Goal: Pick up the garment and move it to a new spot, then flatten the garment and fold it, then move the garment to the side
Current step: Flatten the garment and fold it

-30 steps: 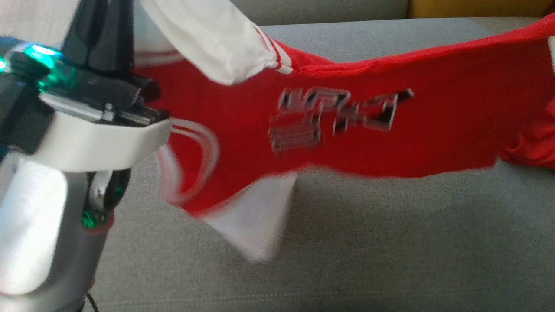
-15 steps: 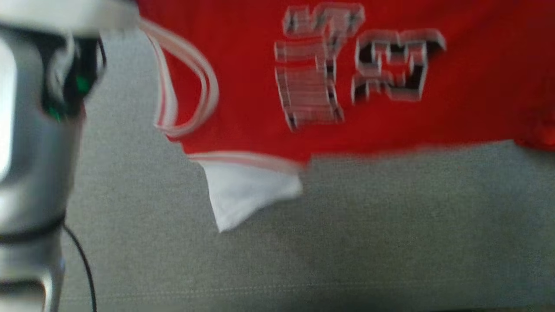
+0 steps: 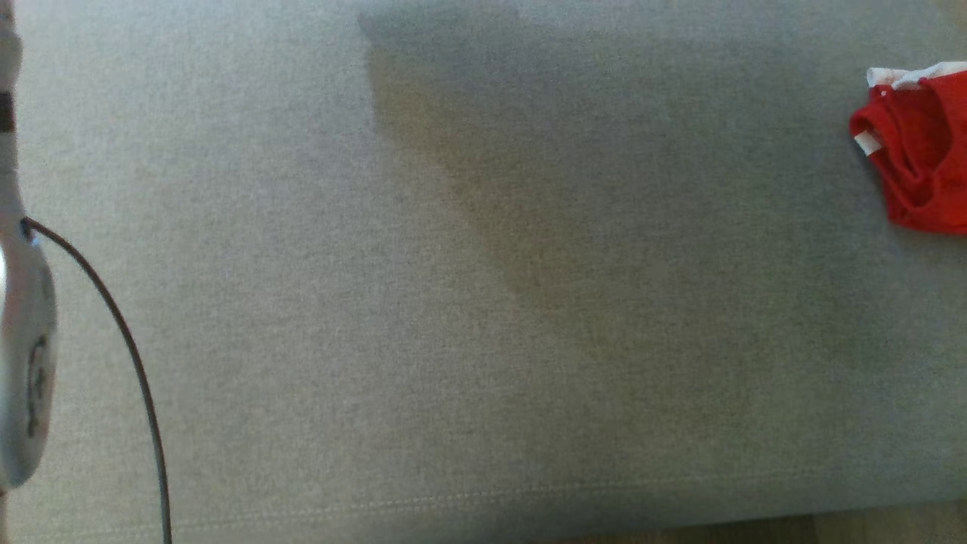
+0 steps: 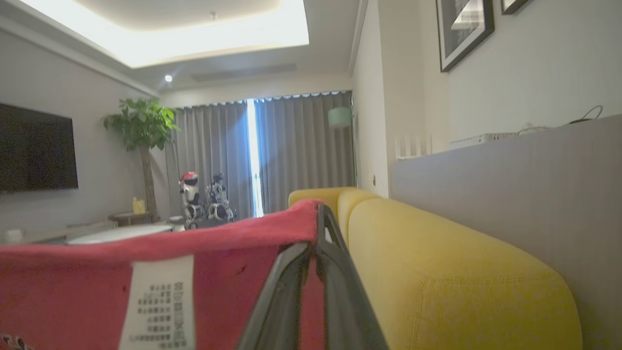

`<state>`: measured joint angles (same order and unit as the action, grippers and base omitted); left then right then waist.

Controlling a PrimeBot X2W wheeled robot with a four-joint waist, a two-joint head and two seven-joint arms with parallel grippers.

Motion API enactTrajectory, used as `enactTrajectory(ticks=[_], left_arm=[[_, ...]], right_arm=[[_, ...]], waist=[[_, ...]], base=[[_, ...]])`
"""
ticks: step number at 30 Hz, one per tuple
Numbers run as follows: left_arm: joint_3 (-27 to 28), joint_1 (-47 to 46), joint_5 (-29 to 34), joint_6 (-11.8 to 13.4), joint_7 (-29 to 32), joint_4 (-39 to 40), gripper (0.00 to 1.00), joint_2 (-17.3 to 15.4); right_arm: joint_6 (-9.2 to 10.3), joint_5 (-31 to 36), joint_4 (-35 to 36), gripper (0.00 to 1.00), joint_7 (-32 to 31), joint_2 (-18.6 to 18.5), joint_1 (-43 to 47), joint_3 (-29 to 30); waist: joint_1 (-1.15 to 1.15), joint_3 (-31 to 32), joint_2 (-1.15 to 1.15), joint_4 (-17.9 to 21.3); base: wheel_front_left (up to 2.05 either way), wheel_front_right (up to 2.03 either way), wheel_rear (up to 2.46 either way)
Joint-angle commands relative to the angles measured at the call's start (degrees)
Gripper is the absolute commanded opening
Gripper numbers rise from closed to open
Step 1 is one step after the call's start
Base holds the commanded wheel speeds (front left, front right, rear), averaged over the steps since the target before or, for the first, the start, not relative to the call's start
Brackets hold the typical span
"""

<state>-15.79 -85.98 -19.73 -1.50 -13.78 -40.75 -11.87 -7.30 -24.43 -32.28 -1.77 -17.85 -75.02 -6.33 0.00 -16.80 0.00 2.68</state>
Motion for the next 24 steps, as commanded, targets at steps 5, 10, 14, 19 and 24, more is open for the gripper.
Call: enactTrajectory(ticks=[5,10,14,19,24], left_arm=[[0.3,-1.2,-1.2,0.0,2.1,-12.8,0.0,1.1],[0.0,2.4,-2.9,-0.3,2.5,-23.3,0.0,4.6],[0.4,6.0,-4.7,-0.9,2.7,-28.8,0.0,6.5],[1.3,10.6,-6.5,-1.1,1.0,-31.1,0.0,7.5],[3.4,17.3,-8.8,-2.1,-0.9,-30.9,0.0,7.7]], right_arm=[[-0.19,3.8,-13.9,0.0,0.4,4.1,-3.8,-4.2],[-0.19,4.8,-24.9,0.0,1.8,6.8,-3.0,-7.6],[-0.19,3.3,-30.5,0.0,2.4,7.8,-1.3,-9.6],[-0.19,-0.3,-32.8,0.0,4.0,8.1,2.3,-12.3],[-0.19,-5.7,-29.5,0.0,6.9,7.3,9.6,-17.0]], waist=[[0.0,-2.3,0.0,-1.0],[0.0,-4.7,0.0,-2.1],[0.0,-7.1,0.0,-2.6],[0.0,-8.3,0.0,-3.0],[0.0,-6.2,0.0,-3.0]], base=[[0.0,0.0,0.0],[0.0,0.0,0.0],[0.0,0.0,0.0],[0.0,0.0,0.0],[0.0,0.0,0.0]])
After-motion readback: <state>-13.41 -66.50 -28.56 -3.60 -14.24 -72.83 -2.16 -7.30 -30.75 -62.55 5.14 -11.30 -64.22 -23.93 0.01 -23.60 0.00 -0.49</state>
